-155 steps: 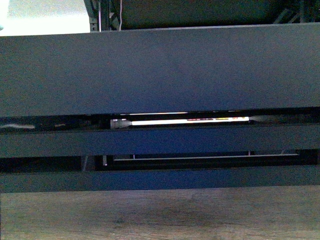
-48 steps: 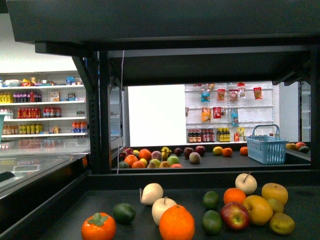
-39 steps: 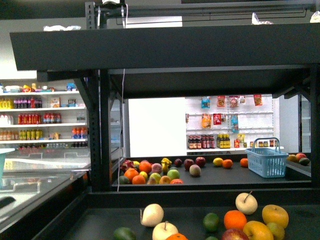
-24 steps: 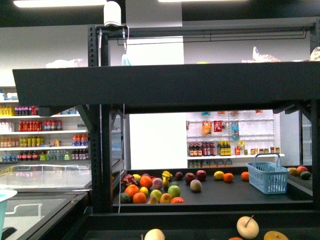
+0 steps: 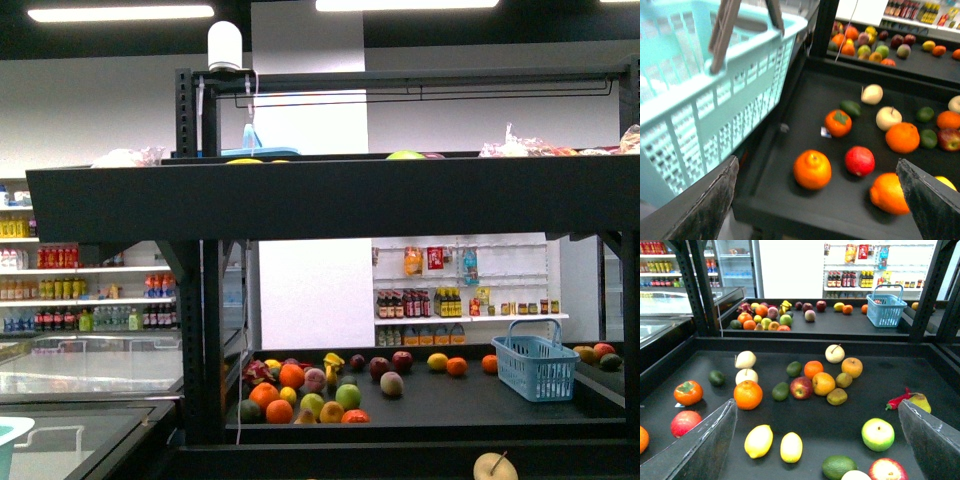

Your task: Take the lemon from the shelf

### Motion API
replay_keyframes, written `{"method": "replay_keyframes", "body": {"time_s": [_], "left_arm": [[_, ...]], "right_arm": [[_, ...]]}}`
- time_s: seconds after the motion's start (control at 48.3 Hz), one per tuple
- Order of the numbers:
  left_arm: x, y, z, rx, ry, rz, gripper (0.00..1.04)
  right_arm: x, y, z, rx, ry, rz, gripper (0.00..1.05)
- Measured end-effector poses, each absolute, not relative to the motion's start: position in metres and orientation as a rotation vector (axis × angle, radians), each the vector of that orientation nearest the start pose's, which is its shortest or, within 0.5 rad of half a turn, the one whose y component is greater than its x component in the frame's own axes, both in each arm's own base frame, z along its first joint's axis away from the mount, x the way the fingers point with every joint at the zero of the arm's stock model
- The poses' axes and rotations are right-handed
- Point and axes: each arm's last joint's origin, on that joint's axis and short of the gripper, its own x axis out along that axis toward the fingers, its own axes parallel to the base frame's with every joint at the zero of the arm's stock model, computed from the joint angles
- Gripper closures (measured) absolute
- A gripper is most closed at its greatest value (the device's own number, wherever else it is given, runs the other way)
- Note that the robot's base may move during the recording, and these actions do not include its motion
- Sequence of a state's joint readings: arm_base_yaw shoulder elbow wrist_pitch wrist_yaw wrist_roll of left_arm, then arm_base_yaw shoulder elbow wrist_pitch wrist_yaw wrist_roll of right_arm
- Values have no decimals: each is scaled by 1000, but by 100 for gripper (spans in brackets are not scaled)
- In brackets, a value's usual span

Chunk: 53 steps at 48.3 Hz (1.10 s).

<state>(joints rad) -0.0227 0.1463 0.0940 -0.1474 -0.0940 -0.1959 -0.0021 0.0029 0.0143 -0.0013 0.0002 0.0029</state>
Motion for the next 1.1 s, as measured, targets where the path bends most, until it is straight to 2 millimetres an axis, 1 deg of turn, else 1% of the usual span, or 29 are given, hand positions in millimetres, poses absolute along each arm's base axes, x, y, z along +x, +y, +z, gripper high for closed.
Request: {"method": "replay_keyframes", "body": {"time_s": [0.021, 0.062, 0.166, 0.207, 0.249, 0.331, 0.394, 0.559, 0.684, 0.725, 0.829, 0.891, 0.953, 1.098], "left_arm": [[104, 1, 176, -240, 215, 87, 8], [111, 2, 195, -331, 232, 74, 8], [133, 14, 259, -556, 216, 47, 8], [144, 21, 282, -652, 228, 39, 8], [155, 30, 301, -756, 242, 45, 8], [177, 48, 323, -894, 259, 98, 8], [197, 65, 336, -981, 283, 142, 8], [226, 97, 347, -1066, 320, 237, 8], [242, 120, 348, -1109, 340, 299, 8], [249, 131, 344, -1132, 356, 332, 8], [263, 153, 323, -1186, 403, 402, 8], [269, 160, 313, -1211, 422, 426, 8], [274, 164, 307, -1236, 420, 437, 8], [289, 170, 303, -1272, 409, 444, 8]], "right_arm": [[97, 0, 168, 3, -10, 1, 8], [97, 0, 168, 3, -10, 1, 8], [97, 0, 168, 3, -10, 1, 8], [97, 0, 168, 3, -10, 1, 8], [97, 0, 168, 3, -10, 1, 8], [97, 0, 168, 3, -10, 1, 8], [97, 0, 168, 3, -10, 1, 8], [97, 0, 168, 3, -10, 1, 8], [97, 0, 168, 3, -10, 1, 8], [97, 0, 168, 3, -10, 1, 8], [97, 0, 168, 3, -10, 1, 8], [97, 0, 168, 3, -10, 1, 8], [97, 0, 168, 3, -10, 1, 8], [97, 0, 168, 3, -10, 1, 8]]}}
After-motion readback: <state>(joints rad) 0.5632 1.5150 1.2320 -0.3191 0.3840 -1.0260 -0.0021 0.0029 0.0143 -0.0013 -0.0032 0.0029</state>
